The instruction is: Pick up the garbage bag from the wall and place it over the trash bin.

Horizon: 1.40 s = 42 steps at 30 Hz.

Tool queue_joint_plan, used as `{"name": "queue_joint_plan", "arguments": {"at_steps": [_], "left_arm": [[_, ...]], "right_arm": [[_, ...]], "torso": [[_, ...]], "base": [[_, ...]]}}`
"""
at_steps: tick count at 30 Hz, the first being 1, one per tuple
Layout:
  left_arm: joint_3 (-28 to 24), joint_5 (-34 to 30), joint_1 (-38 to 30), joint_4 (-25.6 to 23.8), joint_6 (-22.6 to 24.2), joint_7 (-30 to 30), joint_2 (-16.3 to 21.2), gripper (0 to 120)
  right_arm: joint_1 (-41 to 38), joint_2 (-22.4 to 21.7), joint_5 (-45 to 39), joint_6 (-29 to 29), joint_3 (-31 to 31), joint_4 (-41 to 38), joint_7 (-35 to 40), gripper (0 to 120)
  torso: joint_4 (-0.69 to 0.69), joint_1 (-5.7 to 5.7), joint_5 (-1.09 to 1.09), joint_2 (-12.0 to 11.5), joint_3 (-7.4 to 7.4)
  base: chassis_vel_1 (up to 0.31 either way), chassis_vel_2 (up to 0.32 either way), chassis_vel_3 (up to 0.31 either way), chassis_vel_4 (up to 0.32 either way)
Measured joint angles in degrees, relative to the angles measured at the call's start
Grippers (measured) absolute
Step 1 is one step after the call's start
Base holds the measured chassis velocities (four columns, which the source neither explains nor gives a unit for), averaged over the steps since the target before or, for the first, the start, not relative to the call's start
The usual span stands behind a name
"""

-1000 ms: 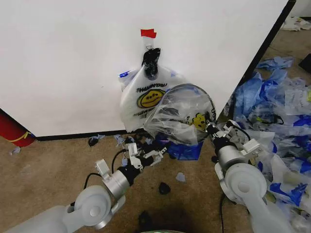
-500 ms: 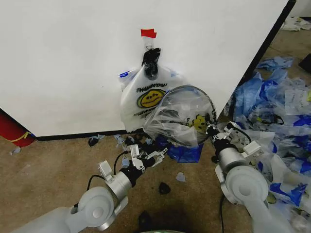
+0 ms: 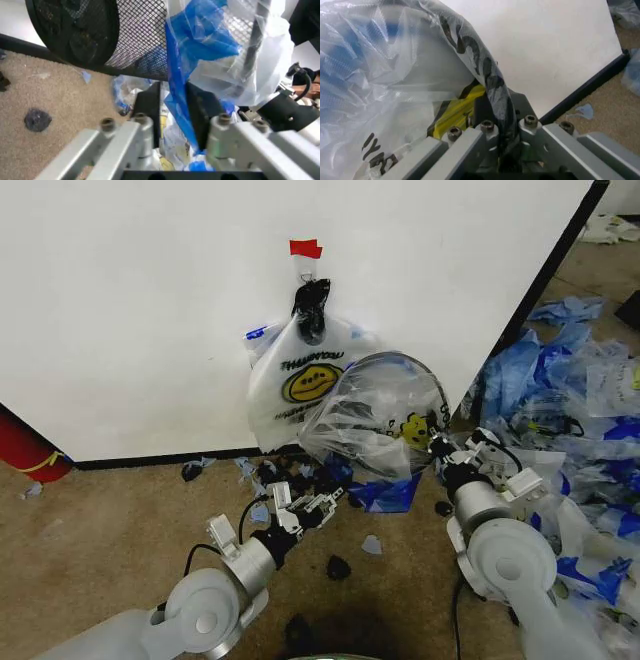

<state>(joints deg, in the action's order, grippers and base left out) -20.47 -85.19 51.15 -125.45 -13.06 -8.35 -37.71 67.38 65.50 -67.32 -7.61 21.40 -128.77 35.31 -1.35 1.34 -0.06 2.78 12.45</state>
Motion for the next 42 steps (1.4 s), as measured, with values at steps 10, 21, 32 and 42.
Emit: {"name": "queue_joint_plan", "arguments": {"at_steps": [10,21,32,42], "left_arm": [[0.1,0.5,0.0,0.3,-0.1,-0.6,-0.3,0],[-1.2,2.9,0.8,2.1,-0.8,-1.0,-0.6,0],[-2.9,4.6,-0.9,7.7,-1.7,-0.8,-2.7,0],[-3.6,5.3,-2.0,9.9,-2.0,-1.4,-4.2,0]], "right_arm": [[-0.2,0.1,-1.0,-0.1,0.0,0.0,0.9,0],[0.3,0.0,-4.7,-0.4,1.4,-1.9,3.9,0],[2.6,-3.0,-10.5,-1.6,4.6,-8.0,8.5,0],[5.2,-5.3,-12.2,-2.4,6.6,-11.5,10.6,0]], "torso": [[0.00,0.00,0.00,0.0,0.00],[0.00,0.00,0.00,0.0,0.00],[-0.01,0.00,0.00,0.0,0.00],[0.00,0.00,0.01,0.0,0.00]], "base": [[0.000,0.000,0.000,0.000],[0.000,0.000,0.000,0.000],[0.000,0.000,0.000,0.000],[0.000,0.000,0.000,0.000]]}}
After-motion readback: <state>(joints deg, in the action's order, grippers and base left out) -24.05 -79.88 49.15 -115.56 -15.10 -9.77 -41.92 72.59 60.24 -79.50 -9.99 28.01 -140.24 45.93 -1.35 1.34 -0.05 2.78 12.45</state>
